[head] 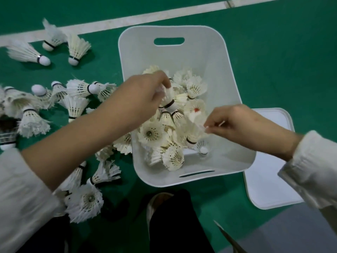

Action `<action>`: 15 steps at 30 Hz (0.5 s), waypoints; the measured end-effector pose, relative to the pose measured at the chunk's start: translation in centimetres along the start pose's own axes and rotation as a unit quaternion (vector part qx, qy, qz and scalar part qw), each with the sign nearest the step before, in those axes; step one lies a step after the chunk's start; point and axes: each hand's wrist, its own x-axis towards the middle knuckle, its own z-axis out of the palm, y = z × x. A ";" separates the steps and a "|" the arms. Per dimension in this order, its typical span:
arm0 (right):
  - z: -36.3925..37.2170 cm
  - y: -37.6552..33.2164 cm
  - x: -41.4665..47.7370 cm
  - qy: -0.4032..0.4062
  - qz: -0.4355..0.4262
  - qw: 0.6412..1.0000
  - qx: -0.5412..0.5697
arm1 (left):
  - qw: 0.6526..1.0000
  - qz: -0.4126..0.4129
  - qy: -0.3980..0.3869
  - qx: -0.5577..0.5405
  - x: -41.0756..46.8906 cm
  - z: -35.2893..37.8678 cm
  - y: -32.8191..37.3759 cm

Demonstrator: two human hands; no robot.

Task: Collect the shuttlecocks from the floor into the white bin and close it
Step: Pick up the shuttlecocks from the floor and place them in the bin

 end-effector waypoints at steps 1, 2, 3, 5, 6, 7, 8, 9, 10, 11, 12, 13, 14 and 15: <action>0.5 0.4 -0.4 -0.030 -0.009 0.999 -0.029 | 1.000 -0.008 0.006 -0.001 -0.1 -0.3 -0.2; 1.2 0.6 -0.8 -0.062 -0.020 0.996 -0.059 | 1.000 -0.011 0.012 -0.005 -0.2 -0.4 -0.4; 2.0 0.8 -1.0 -0.087 -0.033 0.992 -0.082 | 1.000 -0.010 0.017 -0.011 -0.4 -0.4 -0.5; 3.2 1.0 -0.8 -0.123 -0.061 0.985 -0.107 | 1.000 -0.001 0.015 -0.011 -0.7 -0.1 -0.7; 3.8 1.0 -0.6 -0.140 -0.070 0.981 -0.117 | 1.000 0.000 0.008 -0.004 -0.9 0.1 -0.7; 4.2 1.1 -0.3 -0.158 -0.076 0.976 -0.127 | 1.000 0.001 -0.005 0.004 -1.0 0.2 -0.8; 4.7 1.2 0.0 -0.174 -0.081 0.972 -0.133 | 1.000 0.005 -0.016 0.010 -1.2 0.3 -0.8; 5.2 1.3 0.3 -0.189 -0.087 0.969 -0.132 | 1.000 0.014 -0.023 0.014 -1.3 0.5 -0.9; 5.6 1.2 0.5 -0.203 -0.092 0.967 -0.127 | 0.999 0.026 -0.026 0.017 -1.4 0.6 -1.0; 6.0 1.2 0.8 -0.211 -0.097 0.965 -0.124 | 0.999 0.035 -0.029 0.021 -1.5 0.7 -1.0; 6.3 1.2 1.0 -0.217 -0.100 0.963 -0.124 | 0.998 0.043 -0.032 0.024 -1.5 0.9 -1.1; 6.6 1.4 1.3 -0.220 -0.101 0.962 -0.125 | 0.998 0.050 -0.034 0.026 -1.5 1.0 -1.1; 6.7 1.6 1.5 -0.226 -0.098 0.961 -0.128 | 0.997 0.057 -0.035 0.026 -1.5 1.2 -1.1; 6.9 1.8 1.7 -0.228 -0.098 0.960 -0.131 | 0.997 0.063 -0.033 0.026 -1.5 1.3 -1.1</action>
